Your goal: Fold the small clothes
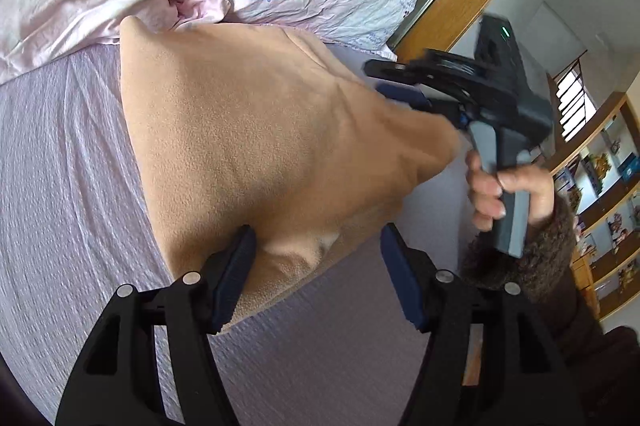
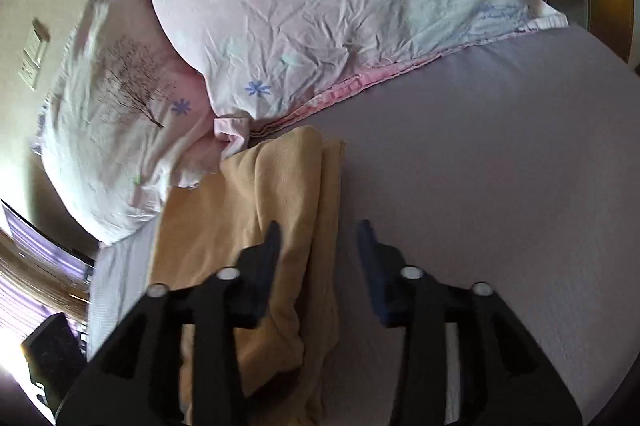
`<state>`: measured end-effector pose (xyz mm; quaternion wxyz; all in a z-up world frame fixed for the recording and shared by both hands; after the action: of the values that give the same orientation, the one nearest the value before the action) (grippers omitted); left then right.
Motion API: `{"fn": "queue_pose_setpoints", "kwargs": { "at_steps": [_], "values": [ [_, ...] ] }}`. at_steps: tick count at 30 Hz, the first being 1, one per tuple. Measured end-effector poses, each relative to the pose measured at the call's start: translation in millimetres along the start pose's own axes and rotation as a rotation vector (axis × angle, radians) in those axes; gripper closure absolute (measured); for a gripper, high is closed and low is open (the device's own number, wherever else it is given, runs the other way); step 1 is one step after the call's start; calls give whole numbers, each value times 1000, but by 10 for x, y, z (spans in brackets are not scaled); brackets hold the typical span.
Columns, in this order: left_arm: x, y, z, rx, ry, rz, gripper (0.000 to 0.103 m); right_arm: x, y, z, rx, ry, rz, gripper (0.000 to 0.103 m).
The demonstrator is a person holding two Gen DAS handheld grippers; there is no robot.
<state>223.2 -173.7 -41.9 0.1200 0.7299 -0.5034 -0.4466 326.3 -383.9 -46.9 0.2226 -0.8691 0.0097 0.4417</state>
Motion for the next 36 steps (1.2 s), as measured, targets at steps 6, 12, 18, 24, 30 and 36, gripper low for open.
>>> {"fn": "queue_pose_setpoints", "kwargs": {
  "at_steps": [6,12,18,24,30,36],
  "values": [
    [-77,30,-21,-26,26,31,37,-459,-96,395,-31,6,-160,53],
    [-88,131,33,14,6,-15,33,-512,-343,675,-180,16,-95,67],
    [-53,88,59,27,-17,-19,33,-635,-294,722,-156,53,-143,96],
    [-99,94,103,18,-36,10,34,-290,9,1088,-103,-90,-98,92],
    [-648,-194,-333,-132,208,64,24,-537,68,536,-23,4,-160,22],
    [-335,-764,-520,-353,150,63,24,147,-9,410,-4,-192,-151,32]
  ]
}}
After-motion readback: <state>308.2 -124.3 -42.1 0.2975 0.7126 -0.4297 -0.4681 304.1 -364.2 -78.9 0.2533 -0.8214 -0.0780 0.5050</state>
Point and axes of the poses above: each gripper's, at about its wrist camera, not at the fingertips, and x roughly the way its jaws point, y to its right, z to its underside, the point moved 9 cm from there along x, roughly the way its jaws point, and after that the axes turned 13 degrees about z, right-handed, at the moved point
